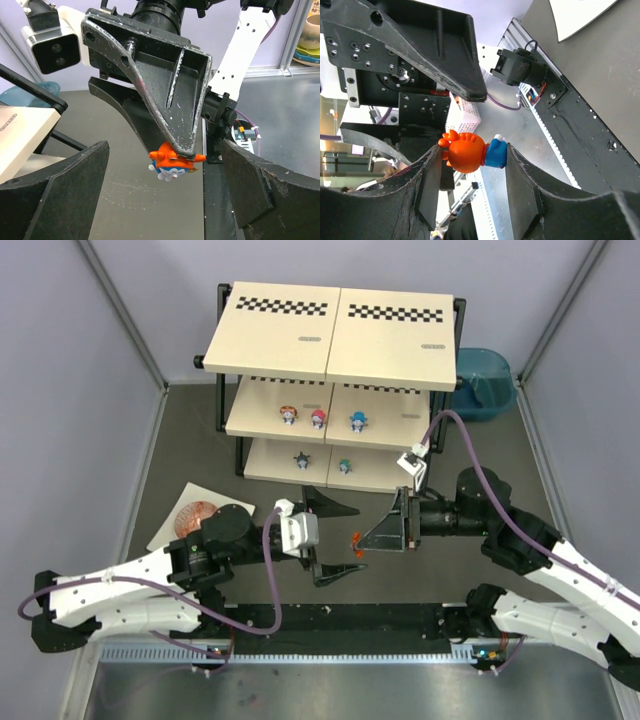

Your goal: Place and organize the plastic toys onto the shelf

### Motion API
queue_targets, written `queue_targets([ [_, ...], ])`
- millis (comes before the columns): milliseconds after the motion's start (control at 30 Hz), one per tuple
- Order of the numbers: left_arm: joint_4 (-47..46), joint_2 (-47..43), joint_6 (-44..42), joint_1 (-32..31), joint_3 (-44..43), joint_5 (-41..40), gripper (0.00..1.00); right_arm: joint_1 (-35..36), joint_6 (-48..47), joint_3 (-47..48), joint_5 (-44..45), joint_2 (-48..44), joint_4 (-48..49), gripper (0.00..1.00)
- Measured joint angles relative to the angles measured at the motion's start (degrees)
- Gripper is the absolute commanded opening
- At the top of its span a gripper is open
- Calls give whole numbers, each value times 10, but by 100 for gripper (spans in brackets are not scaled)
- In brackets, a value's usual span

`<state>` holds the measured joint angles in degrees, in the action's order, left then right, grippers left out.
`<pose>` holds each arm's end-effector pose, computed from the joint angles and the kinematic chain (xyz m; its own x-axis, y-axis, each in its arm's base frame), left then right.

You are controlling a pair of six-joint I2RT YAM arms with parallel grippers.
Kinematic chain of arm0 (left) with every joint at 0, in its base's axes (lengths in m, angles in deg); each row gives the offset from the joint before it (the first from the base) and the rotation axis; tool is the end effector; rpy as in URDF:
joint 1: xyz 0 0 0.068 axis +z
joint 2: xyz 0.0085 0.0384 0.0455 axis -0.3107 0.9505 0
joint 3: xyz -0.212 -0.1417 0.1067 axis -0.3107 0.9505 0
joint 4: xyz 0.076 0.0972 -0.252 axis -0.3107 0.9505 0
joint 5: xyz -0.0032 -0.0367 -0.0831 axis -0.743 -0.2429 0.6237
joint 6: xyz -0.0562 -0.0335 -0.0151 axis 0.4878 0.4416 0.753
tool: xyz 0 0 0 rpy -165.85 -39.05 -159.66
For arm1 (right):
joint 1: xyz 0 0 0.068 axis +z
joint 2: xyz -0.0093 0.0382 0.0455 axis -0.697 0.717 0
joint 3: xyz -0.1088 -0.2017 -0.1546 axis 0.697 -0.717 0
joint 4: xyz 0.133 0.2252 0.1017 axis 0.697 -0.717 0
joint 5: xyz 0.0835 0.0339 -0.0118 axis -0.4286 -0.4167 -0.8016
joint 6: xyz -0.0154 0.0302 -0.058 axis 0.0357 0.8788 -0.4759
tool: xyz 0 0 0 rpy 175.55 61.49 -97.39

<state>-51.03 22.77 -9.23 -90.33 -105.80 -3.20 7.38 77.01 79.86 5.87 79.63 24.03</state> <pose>0.0571 -0.2161 0.3901 0.1575 -0.0777 -0.9845 0.9831 0.1063 0.1489 0.1009 0.1719 0.3775 -0.8846 0.0121 -0.4661 -0.4530 0.2143 0.8654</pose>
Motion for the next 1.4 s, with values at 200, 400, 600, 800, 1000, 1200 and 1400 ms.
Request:
queue_targets([
  [200, -1, 7, -2, -6, 0, 0, 95, 0, 14, -11, -2, -10, 18, 6],
  [400, -6, 9, -4, -8, 0, 0, 74, 0, 23, -17, -5, -12, 35, 5],
  [600, -9, 13, -7, -10, -1, 0, 62, -4, 30, -19, -10, -12, 39, 5],
  [800, -9, 13, -7, -11, -1, 3, 50, -7, 33, -24, -12, -13, 47, 5],
  [1000, -10, 13, -7, -13, -1, 5, 35, -9, 35, -24, -12, -15, 49, 6],
  [1200, -13, 13, -7, -14, -1, 5, 9, -9, 36, -24, -12, -16, 52, 45],
  [1400, -12, 13, -2, -13, -1, -1, 2, -21, 35, -24, -23, -17, 54, 75],
])
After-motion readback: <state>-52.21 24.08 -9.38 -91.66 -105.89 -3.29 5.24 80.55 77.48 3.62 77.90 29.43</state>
